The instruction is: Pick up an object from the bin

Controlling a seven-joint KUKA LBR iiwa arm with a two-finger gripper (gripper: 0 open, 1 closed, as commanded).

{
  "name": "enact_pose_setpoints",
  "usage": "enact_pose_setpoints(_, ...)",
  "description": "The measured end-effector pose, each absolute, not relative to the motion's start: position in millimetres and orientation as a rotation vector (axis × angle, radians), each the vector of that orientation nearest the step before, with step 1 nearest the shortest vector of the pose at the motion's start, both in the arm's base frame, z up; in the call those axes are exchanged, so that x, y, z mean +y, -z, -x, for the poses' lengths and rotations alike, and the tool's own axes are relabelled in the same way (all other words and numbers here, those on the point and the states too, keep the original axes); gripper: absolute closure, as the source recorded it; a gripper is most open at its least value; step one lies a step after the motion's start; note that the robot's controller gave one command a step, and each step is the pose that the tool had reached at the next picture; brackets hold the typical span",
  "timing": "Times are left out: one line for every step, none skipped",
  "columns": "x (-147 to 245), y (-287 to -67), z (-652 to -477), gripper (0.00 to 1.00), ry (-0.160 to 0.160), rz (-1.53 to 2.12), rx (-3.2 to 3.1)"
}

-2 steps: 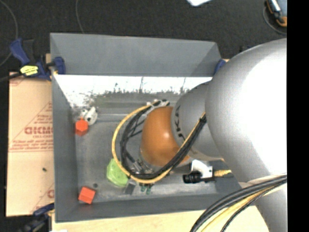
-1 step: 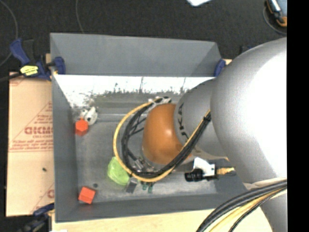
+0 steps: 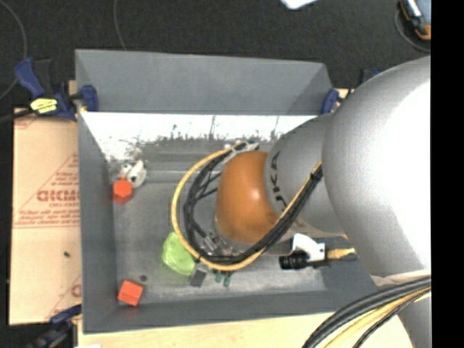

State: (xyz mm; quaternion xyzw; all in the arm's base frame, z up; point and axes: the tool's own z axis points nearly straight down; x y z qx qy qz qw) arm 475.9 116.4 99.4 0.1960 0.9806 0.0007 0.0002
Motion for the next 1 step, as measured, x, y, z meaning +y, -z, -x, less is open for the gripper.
enact_pose_setpoints(116.1,-110.4,-475.1,1.00,0.001,-0.614,3.084)
